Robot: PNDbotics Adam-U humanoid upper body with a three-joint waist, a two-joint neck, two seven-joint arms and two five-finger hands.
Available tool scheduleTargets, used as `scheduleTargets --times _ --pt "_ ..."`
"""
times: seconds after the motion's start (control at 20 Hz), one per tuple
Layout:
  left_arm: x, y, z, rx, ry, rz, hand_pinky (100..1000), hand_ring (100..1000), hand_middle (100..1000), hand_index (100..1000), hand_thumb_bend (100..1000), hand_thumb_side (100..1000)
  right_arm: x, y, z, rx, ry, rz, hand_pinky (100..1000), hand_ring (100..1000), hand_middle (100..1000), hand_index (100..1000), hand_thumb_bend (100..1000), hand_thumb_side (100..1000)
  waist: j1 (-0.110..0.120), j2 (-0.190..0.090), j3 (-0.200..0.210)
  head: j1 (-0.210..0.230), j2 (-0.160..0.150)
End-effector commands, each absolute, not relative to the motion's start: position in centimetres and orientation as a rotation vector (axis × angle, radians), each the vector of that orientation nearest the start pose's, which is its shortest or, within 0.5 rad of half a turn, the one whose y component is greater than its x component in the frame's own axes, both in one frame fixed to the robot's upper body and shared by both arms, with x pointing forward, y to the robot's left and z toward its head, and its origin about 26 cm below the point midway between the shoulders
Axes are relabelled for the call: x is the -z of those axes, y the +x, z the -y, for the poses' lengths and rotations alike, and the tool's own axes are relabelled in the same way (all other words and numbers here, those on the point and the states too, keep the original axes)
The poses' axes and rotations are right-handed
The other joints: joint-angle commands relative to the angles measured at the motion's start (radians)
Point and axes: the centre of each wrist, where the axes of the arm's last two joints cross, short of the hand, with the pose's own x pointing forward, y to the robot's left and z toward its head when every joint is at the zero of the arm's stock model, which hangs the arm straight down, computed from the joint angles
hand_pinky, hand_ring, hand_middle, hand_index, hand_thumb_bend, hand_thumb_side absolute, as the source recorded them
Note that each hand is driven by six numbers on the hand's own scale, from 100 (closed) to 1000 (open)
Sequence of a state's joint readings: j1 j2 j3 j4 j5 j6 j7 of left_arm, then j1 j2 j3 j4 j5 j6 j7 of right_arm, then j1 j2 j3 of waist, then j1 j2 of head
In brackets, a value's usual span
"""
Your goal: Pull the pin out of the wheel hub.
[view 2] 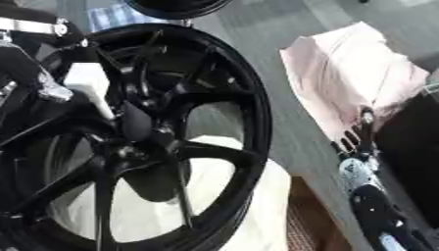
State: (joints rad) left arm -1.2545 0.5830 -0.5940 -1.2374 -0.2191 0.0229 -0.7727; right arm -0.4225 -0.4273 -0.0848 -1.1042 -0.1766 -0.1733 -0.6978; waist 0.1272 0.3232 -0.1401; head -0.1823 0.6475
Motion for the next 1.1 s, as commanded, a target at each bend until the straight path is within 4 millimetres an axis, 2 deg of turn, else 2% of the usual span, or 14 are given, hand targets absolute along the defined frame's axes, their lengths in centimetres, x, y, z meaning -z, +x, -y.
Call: scheduleTargets --times 0.05,0.25,0.35,0.5,1.1 --pt "-35.4 43.3 -16.1 1.869 0.402 1.516 583 465 435 625 372 279 -6.0 38.1 37.8 0.514 -0.769 1.745 660 824 514 595 459 492 -0.008 -0.023 0.0 0.002 -0.016" --pt "-35.5 43.3 -15.9 1.828 0.387 1.554 546 415 375 556 307 233 -6.0 38.1 37.8 0.515 -0.769 1.744 660 824 514 595 459 492 -0.007 -0.024 0.0 0.002 -0.016" --pt "-35.5 43.2 -15.8 1.814 0.382 1.568 517 372 319 487 277 184 -6.0 38.1 37.8 0.517 -0.768 1.743 660 824 514 595 460 491 -0.007 -0.024 0.0 0.001 -0.017" --pt "-35.5 43.1 -15.7 1.796 0.375 1.588 493 338 273 430 266 108 -6.0 38.2 37.8 0.518 -0.767 1.743 660 824 514 595 461 491 -0.007 -0.025 0.001 0.0 -0.017" --pt "-36.3 42.5 -17.0 1.712 0.408 1.677 439 282 212 346 294 100 -6.0 38.1 37.8 0.523 -0.769 1.743 660 824 514 595 463 491 -0.005 -0.026 0.003 -0.006 -0.02"
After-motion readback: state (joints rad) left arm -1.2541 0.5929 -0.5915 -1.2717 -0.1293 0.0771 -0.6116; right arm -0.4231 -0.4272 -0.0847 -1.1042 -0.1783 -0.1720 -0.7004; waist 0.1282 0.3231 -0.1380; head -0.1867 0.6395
